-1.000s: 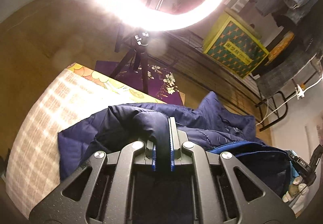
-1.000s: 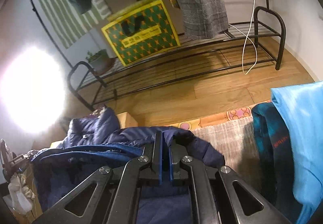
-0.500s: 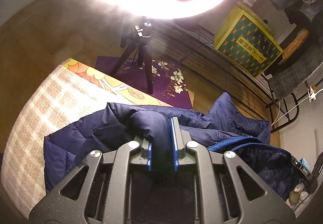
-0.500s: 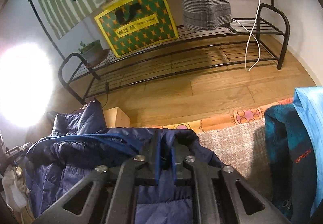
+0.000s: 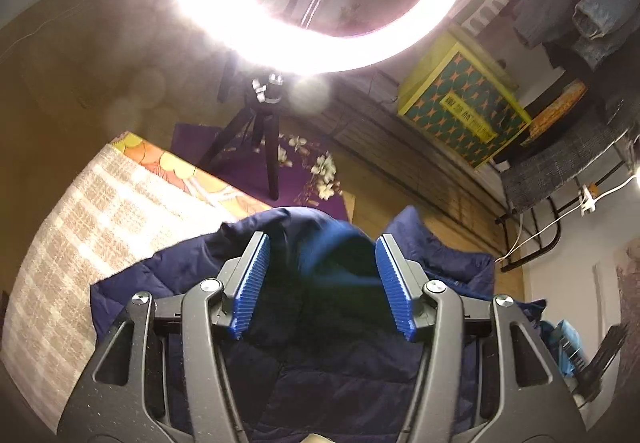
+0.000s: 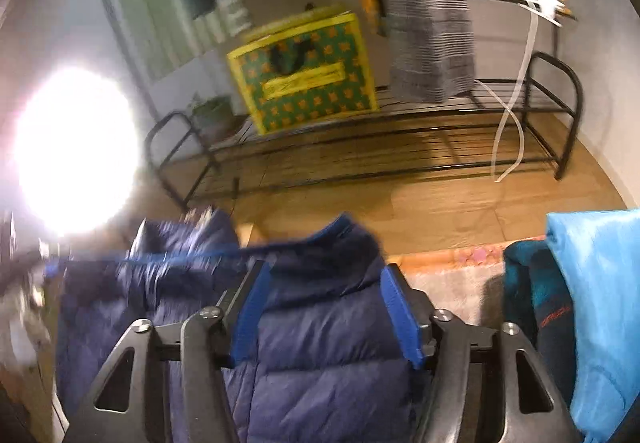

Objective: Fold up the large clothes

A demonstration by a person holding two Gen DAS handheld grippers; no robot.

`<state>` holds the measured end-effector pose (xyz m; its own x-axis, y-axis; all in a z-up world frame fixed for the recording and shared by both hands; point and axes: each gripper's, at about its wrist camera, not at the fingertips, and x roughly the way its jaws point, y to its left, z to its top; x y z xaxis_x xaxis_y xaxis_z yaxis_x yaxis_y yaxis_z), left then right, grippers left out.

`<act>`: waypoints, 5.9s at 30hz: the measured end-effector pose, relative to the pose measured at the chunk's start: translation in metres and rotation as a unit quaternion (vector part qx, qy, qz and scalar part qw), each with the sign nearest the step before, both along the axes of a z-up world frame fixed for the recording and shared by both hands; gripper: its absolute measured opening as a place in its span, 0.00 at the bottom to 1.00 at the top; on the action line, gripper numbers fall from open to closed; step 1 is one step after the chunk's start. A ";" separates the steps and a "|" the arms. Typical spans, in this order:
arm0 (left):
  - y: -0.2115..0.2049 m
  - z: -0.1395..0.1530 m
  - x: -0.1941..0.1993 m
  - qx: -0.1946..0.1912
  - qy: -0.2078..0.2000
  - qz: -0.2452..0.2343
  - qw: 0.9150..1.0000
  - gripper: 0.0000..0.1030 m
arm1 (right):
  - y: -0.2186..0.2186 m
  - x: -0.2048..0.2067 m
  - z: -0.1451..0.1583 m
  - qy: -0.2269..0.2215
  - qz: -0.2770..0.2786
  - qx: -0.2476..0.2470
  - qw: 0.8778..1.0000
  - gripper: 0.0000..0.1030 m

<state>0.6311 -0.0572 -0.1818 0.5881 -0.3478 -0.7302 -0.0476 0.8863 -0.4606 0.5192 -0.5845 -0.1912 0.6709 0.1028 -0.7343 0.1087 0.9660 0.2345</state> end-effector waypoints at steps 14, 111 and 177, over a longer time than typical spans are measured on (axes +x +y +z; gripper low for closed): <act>-0.046 -0.043 -0.062 0.237 -0.042 -0.081 0.967 0.55 | 0.014 0.001 -0.058 0.092 -0.008 -0.117 0.989 0.49; 0.177 0.028 -0.359 0.119 -0.093 0.071 0.986 0.54 | 0.249 -0.163 0.130 -0.113 0.107 -0.098 0.983 0.08; 0.113 -0.092 -0.224 0.044 0.076 0.024 0.996 0.56 | 0.278 -0.105 -0.026 0.068 0.251 0.085 0.962 0.34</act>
